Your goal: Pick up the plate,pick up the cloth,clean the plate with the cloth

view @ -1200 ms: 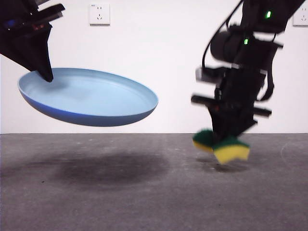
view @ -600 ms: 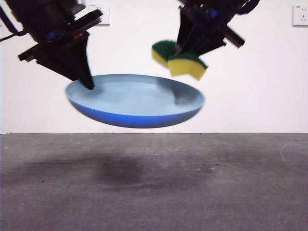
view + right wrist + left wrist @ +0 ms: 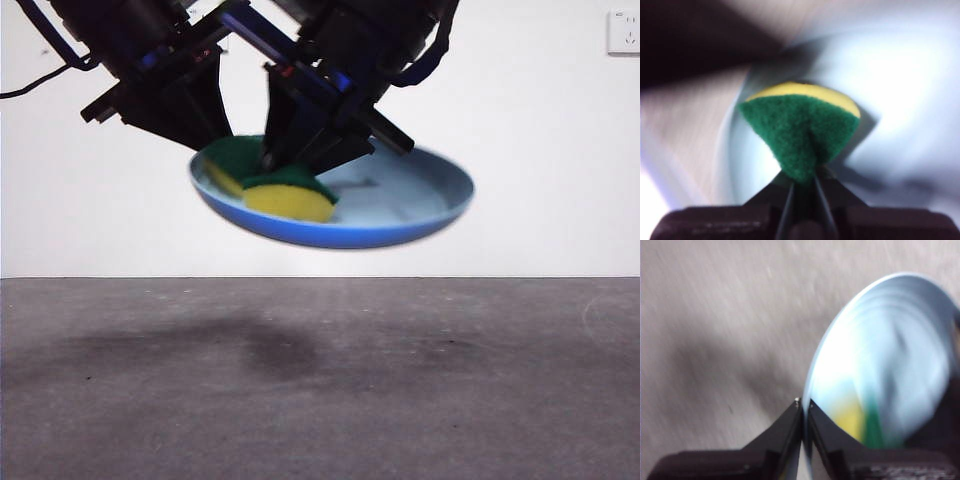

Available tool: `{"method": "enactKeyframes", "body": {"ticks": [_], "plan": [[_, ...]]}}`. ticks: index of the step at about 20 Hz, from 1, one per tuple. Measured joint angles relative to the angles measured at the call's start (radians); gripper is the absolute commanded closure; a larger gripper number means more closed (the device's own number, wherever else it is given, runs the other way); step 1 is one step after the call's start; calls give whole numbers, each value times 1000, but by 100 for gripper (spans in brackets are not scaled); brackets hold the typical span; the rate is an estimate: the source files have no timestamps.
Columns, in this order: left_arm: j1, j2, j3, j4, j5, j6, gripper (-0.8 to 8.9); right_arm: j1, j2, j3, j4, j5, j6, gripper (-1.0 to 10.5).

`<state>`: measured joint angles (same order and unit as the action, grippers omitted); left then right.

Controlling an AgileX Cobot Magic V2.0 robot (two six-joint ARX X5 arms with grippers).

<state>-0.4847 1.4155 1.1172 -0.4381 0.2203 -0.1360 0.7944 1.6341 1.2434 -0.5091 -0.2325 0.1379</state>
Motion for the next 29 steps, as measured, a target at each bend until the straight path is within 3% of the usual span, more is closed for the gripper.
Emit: {"method": "enactKeyframes", "body": {"ticks": [3,6,8,10,12,15,19,21,25,29], "plan": [[23,0,-1,-17,6,4,822,27,0,4,-157,97,-26,963],[42,0,0,-48,7,4,823,24,1,4,-301,370,-56,963],[48,0,0,-91,32,4,823,1,1,3,-304,565,-60,963],[49,0,0,-106,66,2,823,-28,1,3,-267,655,-60,963],[49,0,0,-107,92,-4,822,-50,1,3,-213,670,-62,963],[53,0,0,-107,129,-14,823,-78,1,3,-107,622,-67,963],[52,0,0,-106,132,-21,823,-100,0,2,98,265,-33,963],[52,2,-1,-92,147,-14,823,-81,-3,2,132,131,-10,963],[51,5,-3,-7,168,-16,822,-26,-11,8,86,75,4,963],[57,6,-5,56,188,-26,823,6,-14,13,-142,103,-39,963]]}}
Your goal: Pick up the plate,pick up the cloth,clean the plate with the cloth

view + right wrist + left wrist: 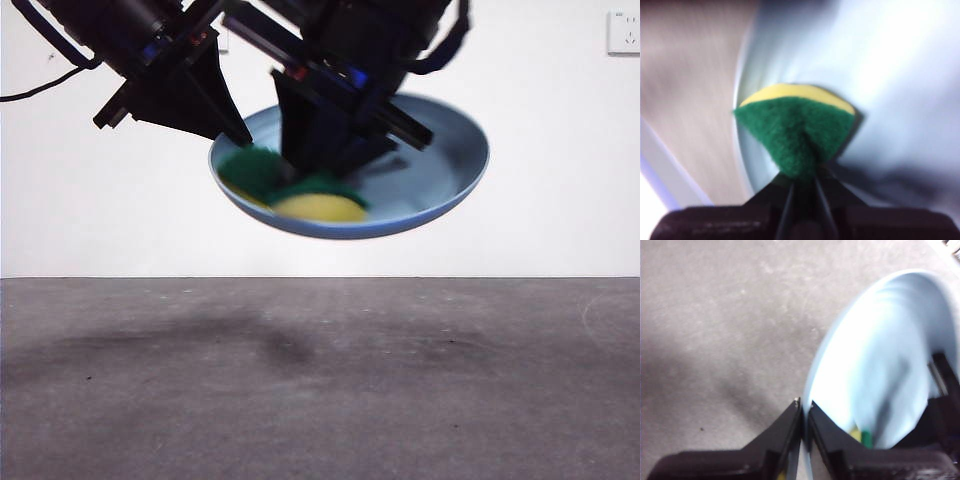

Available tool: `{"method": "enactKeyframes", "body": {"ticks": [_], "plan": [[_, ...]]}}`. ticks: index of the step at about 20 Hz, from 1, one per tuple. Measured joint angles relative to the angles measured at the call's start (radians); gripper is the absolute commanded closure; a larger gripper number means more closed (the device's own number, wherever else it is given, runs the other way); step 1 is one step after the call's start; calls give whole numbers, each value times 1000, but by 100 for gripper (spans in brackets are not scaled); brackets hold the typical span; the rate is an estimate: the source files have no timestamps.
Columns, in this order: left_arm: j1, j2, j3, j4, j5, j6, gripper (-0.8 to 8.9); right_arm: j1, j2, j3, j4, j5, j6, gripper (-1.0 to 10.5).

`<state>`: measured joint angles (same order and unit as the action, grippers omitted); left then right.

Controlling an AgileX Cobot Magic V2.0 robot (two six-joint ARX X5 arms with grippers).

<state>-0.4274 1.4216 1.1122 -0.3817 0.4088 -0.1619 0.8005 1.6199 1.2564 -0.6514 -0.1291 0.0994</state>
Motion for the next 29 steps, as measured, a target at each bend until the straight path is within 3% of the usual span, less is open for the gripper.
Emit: {"method": "enactKeyframes", "body": {"ticks": [1,3,6,8,10,12,17,20,22,23,27,29], "plan": [[3,0,0,-10,2,0,823,3,0,0,-44,47,-11,963],[10,0,0,-30,2,0,823,-3,0,0,-137,220,-22,963],[21,0,0,-97,-6,0,822,-37,5,-6,-151,556,-29,963],[18,0,0,-138,-6,0,822,-65,7,-8,-69,626,-30,963],[16,0,1,-153,-5,0,822,-84,7,-9,30,605,-32,963],[11,0,1,-165,-5,-2,822,-96,8,-11,151,506,-33,963],[4,0,0,-171,-3,-1,822,-101,7,-11,301,21,0,963],[-6,0,0,-128,-2,23,823,-87,7,-11,229,-138,11,963],[-8,0,0,-113,-35,31,823,-80,7,-7,113,-127,-8,963],[-8,0,0,-105,-73,32,823,-78,8,-7,36,-76,-29,963],[-7,0,1,-132,-307,79,823,-83,2,-10,-144,294,-54,963],[-1,1,1,-140,-420,109,823,-83,-48,-18,-167,383,-56,963]]}}
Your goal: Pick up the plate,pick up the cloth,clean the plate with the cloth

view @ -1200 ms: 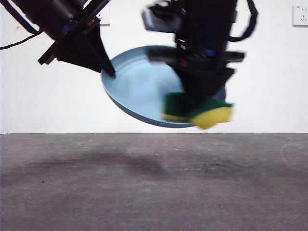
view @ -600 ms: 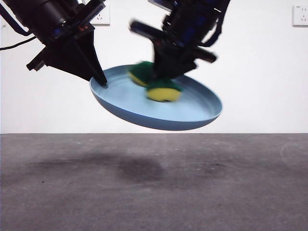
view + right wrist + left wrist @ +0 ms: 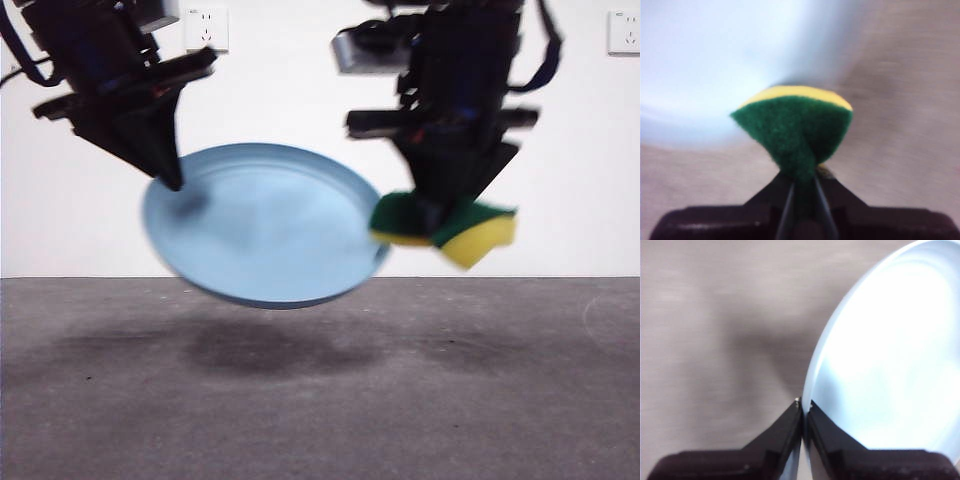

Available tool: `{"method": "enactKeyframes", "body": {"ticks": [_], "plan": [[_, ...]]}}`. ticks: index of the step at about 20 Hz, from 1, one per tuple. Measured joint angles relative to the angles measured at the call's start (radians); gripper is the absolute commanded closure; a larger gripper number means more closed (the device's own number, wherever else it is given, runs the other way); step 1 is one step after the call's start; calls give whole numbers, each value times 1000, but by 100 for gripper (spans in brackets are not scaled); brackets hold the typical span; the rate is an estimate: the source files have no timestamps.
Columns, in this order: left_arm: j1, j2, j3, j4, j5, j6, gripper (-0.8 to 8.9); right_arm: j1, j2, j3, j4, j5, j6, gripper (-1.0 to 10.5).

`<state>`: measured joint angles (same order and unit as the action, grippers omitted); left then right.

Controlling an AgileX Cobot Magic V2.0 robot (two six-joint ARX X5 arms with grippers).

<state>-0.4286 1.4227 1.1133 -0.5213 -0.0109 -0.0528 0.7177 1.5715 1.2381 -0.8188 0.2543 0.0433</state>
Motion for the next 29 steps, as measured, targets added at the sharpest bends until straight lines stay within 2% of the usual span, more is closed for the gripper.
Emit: {"method": "enactKeyframes", "body": {"ticks": [2,10,11,13,14,17,19,26,27,29], "plan": [[26,28,6,1,-37,15,823,-5,-88,0,13,8,4,963],[95,261,12,21,-31,15,805,-5,-398,0,28,11,6,963],[95,284,14,25,-30,14,727,-5,-421,0,28,11,6,963],[95,324,15,29,-32,16,362,-5,-448,0,28,12,6,963],[95,338,14,29,-32,12,265,-5,-452,0,28,16,6,963],[95,333,13,29,-22,-16,270,-10,-439,0,35,82,21,963],[90,301,13,29,2,-38,271,-26,-415,0,61,87,41,963],[-2,-26,13,28,20,-64,279,-122,-212,0,128,85,67,963],[-11,-65,13,22,20,-65,280,-133,-177,0,134,74,69,963],[-30,-148,13,-6,20,-71,280,-159,-100,0,146,-7,71,963]]}}
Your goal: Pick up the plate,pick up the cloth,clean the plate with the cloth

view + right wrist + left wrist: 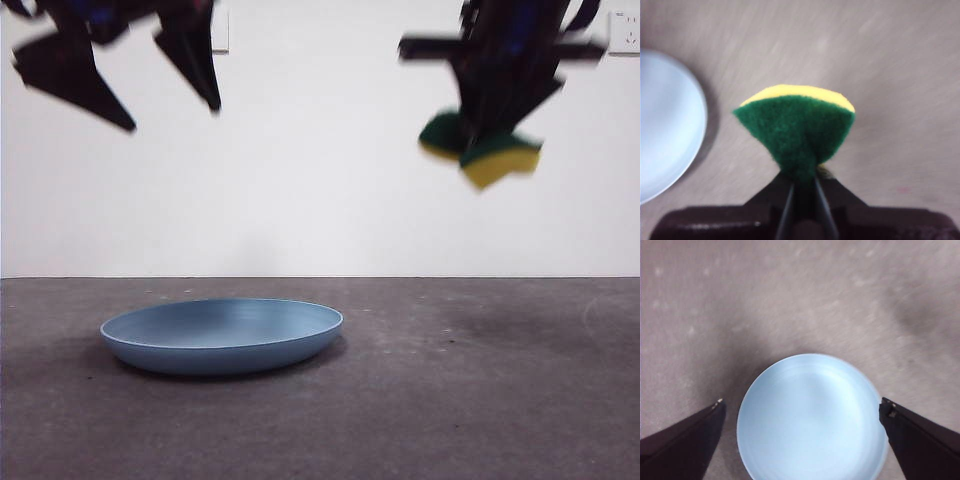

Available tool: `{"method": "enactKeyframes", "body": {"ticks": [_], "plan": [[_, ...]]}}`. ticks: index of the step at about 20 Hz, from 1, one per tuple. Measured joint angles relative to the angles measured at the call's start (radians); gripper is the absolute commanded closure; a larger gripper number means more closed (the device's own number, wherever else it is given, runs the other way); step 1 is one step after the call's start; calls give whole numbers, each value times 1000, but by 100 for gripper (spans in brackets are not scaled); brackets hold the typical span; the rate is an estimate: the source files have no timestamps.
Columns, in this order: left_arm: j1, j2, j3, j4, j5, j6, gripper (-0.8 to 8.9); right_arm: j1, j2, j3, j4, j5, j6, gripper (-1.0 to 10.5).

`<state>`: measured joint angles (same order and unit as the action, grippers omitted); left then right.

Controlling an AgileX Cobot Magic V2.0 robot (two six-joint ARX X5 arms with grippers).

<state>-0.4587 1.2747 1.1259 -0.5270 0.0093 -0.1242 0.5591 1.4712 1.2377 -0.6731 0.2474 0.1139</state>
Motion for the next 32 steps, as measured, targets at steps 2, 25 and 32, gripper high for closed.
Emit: {"method": "enactKeyframes", "body": {"ticks": [2,25,32], "plan": [[-23,-75,0,-35,0,-1,280,-28,78,0,26,-96,3,963],[-81,-182,0,-159,-17,-8,280,-127,407,0,88,-274,10,349],[-81,-181,0,-154,-161,3,848,-127,252,0,1,-273,13,955]]}}
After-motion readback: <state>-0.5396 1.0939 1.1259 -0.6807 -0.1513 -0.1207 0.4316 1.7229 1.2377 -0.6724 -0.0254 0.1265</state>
